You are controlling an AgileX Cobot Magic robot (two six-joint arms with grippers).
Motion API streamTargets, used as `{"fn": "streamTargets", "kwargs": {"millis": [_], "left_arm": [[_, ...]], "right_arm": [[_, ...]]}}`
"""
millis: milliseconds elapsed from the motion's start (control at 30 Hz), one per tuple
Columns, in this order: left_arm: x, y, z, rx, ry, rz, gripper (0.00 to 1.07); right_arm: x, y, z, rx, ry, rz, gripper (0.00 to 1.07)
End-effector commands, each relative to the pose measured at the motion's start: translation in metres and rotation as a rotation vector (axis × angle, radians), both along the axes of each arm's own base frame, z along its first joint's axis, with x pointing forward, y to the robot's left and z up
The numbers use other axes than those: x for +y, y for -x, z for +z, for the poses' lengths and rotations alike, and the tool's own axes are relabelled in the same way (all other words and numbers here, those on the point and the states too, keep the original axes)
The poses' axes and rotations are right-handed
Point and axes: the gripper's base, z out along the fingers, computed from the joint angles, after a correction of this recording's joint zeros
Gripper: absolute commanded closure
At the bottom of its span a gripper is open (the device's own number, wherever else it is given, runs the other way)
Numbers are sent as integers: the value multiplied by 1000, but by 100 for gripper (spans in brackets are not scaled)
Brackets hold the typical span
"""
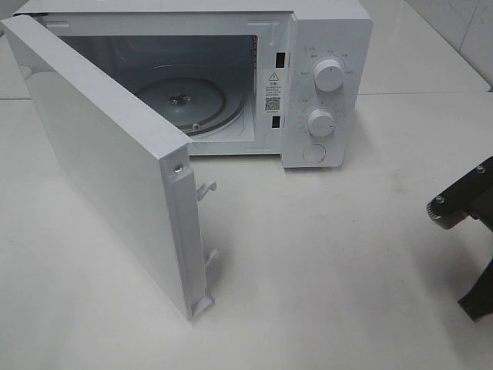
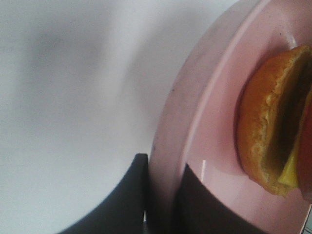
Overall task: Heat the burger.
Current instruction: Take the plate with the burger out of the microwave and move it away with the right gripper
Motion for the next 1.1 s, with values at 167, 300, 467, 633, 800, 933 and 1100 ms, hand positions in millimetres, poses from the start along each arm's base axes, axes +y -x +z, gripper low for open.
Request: {"fn": "streamTargets", "kwargs": {"millis": [167,300,467,633,800,933,1100], "left_arm": [[-1,0,-1,-2,10,1,9],[-1,0,-1,-2,10,1,9],[-1,0,-1,-2,10,1,9],[-1,0,-1,-2,10,1,9],[-1,0,-1,-2,10,1,9],[-1,0,-1,-2,10,1,9],[-1,0,-1,-2,10,1,9]], "right_arm": [[3,-14,-24,-25,97,-66,104],[6,-15,-34,-22,76,-79,103],[8,-17,-44,-30,53,-101,102],[7,-19,-43,-83,50,-121,101],[1,-22,-43,-86,49,-154,100],[-3,-23,-43,-85,46,-173,98],[0,-23,-46,-83,4,-167,92]]}}
